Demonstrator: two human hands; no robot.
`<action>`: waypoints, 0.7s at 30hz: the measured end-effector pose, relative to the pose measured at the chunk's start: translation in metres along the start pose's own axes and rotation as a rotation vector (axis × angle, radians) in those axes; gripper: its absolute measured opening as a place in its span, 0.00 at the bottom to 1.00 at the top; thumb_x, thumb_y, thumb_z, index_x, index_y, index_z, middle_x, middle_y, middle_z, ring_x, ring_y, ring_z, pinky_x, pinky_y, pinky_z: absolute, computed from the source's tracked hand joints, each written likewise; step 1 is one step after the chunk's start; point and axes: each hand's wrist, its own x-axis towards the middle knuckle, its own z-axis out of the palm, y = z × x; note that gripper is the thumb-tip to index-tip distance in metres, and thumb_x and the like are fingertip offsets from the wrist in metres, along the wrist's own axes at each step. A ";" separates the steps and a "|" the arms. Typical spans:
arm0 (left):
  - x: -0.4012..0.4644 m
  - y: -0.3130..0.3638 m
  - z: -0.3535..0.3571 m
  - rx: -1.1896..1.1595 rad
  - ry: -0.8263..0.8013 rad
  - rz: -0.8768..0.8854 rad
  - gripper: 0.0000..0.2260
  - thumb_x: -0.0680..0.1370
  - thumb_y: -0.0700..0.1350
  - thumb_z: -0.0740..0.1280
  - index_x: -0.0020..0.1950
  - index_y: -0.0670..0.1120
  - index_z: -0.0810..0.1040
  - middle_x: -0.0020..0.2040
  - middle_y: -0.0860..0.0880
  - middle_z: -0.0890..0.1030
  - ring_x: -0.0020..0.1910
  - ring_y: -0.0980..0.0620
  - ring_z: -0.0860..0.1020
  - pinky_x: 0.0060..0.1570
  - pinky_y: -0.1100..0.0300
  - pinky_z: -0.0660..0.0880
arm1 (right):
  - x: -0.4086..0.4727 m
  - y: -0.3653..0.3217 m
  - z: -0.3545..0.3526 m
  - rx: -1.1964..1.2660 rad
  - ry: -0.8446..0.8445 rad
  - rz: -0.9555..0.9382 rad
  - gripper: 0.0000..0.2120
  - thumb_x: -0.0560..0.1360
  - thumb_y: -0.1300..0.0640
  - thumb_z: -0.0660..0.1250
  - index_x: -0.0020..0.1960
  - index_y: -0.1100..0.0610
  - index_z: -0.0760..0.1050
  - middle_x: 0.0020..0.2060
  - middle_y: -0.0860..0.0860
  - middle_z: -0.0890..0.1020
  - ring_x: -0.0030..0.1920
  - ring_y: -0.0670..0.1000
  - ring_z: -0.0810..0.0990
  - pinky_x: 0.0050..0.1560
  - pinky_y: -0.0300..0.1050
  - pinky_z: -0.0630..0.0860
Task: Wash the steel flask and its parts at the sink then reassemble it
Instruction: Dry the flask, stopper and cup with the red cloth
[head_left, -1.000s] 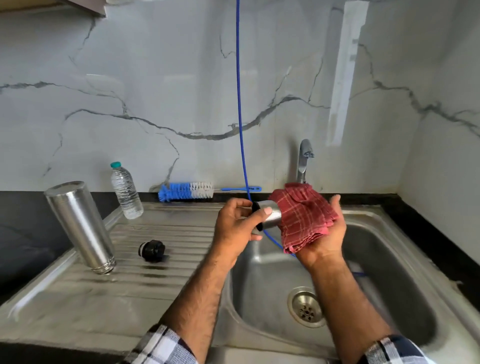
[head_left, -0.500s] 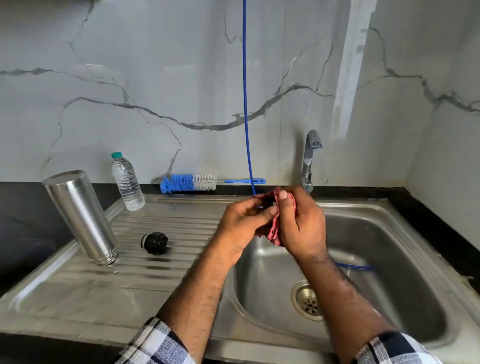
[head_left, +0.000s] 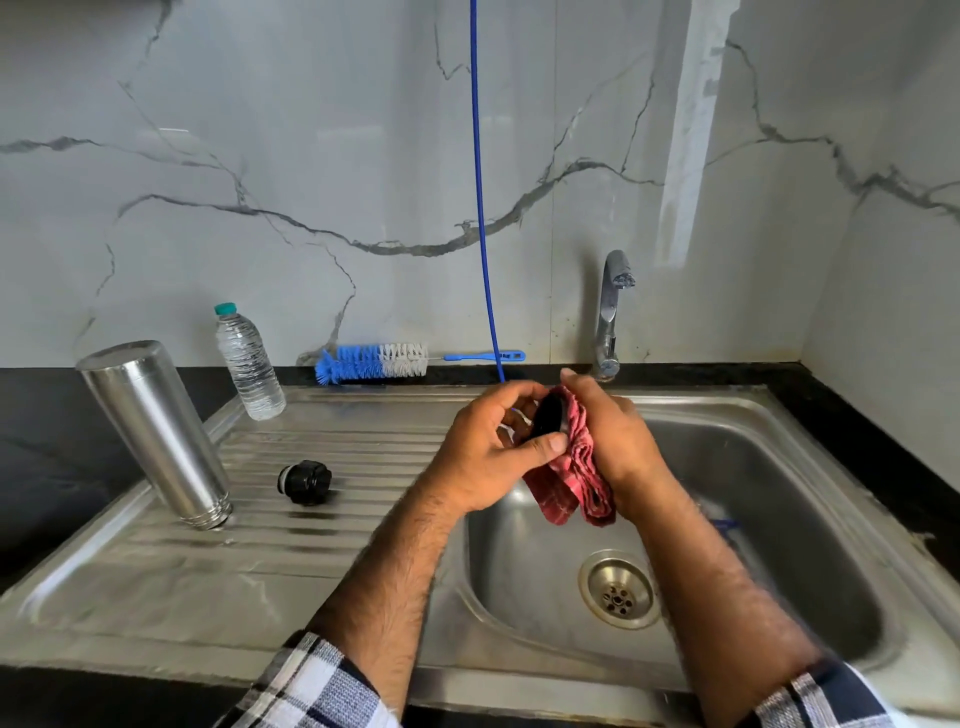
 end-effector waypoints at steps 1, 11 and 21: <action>0.001 -0.001 0.002 -0.045 0.002 -0.060 0.17 0.73 0.56 0.76 0.58 0.52 0.84 0.49 0.48 0.85 0.47 0.53 0.82 0.49 0.55 0.80 | -0.004 -0.003 0.002 -0.066 0.034 -0.035 0.25 0.79 0.32 0.64 0.44 0.52 0.86 0.37 0.51 0.88 0.43 0.54 0.88 0.50 0.51 0.81; 0.001 0.017 -0.004 -0.975 -0.101 -0.779 0.20 0.71 0.58 0.76 0.52 0.44 0.88 0.50 0.44 0.84 0.53 0.47 0.81 0.54 0.56 0.72 | -0.002 0.014 0.019 -0.510 0.091 -0.903 0.24 0.79 0.34 0.69 0.65 0.50 0.79 0.54 0.46 0.80 0.52 0.48 0.82 0.52 0.48 0.81; -0.006 0.010 -0.002 -0.807 -0.029 -0.456 0.16 0.78 0.46 0.71 0.60 0.35 0.82 0.49 0.41 0.86 0.47 0.48 0.84 0.49 0.53 0.84 | 0.004 0.016 0.015 -0.359 0.077 -0.629 0.27 0.76 0.24 0.61 0.53 0.47 0.79 0.42 0.44 0.85 0.44 0.45 0.84 0.47 0.50 0.82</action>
